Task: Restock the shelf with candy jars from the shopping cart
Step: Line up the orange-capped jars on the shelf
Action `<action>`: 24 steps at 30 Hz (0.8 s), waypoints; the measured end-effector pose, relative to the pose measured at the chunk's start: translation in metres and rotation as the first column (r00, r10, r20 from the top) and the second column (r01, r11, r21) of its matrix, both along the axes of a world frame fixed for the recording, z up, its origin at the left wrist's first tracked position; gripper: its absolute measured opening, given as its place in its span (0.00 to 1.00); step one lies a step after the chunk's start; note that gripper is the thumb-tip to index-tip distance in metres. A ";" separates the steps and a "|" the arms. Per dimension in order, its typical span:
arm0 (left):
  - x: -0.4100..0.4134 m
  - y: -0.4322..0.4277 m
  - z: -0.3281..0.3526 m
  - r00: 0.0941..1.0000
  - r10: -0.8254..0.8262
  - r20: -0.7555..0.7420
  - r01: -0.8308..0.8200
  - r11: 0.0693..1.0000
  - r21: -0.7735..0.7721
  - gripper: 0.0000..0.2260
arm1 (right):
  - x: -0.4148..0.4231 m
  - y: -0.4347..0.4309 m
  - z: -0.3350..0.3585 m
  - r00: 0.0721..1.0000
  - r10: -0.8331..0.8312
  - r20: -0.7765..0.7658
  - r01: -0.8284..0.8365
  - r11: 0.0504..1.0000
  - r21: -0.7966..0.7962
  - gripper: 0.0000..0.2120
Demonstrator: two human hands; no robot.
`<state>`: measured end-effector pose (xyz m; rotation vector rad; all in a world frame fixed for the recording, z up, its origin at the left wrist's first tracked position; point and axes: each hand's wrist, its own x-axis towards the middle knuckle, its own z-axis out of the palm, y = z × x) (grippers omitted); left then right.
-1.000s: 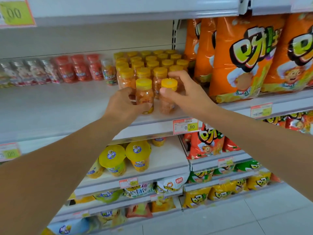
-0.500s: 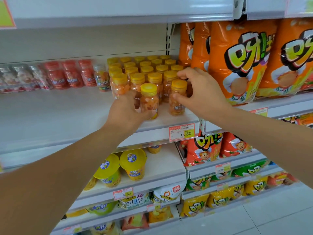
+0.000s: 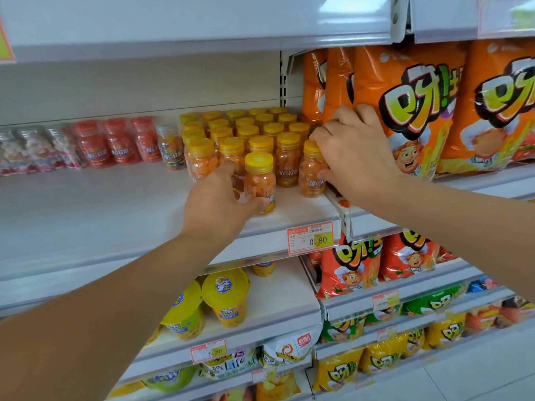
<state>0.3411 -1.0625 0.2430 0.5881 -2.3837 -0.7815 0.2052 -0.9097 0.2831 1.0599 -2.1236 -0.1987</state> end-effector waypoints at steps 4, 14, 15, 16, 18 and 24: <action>-0.001 0.002 0.001 1.000 0.016 -0.015 -0.016 1.000 -0.009 0.21 | -0.006 -0.007 0.001 0.995 -0.069 -0.068 0.073 0.996 0.059 0.19; -0.004 0.006 0.001 0.999 0.027 -0.023 -0.026 1.000 0.017 0.21 | -0.012 -0.017 0.000 0.994 -0.093 -0.060 0.098 0.992 0.083 0.15; -0.003 0.006 0.001 1.000 0.020 -0.019 -0.020 1.000 0.015 0.21 | -0.012 -0.016 0.000 0.996 -0.082 -0.039 0.085 0.993 0.076 0.17; -0.002 0.005 0.000 1.000 0.014 -0.015 -0.014 1.000 0.009 0.21 | -0.011 -0.015 0.000 0.998 -0.063 -0.015 0.064 0.996 0.065 0.20; 0.002 0.004 -0.001 1.000 0.010 -0.019 -0.011 0.999 -0.031 0.20 | -0.010 -0.014 0.000 1.000 0.011 0.025 -0.011 1.000 0.021 0.23; 0.017 -0.018 0.011 0.975 0.085 -0.204 -0.143 0.945 -0.293 0.14 | 0.000 -0.018 -0.001 0.903 0.375 0.209 -0.331 0.918 -0.216 0.19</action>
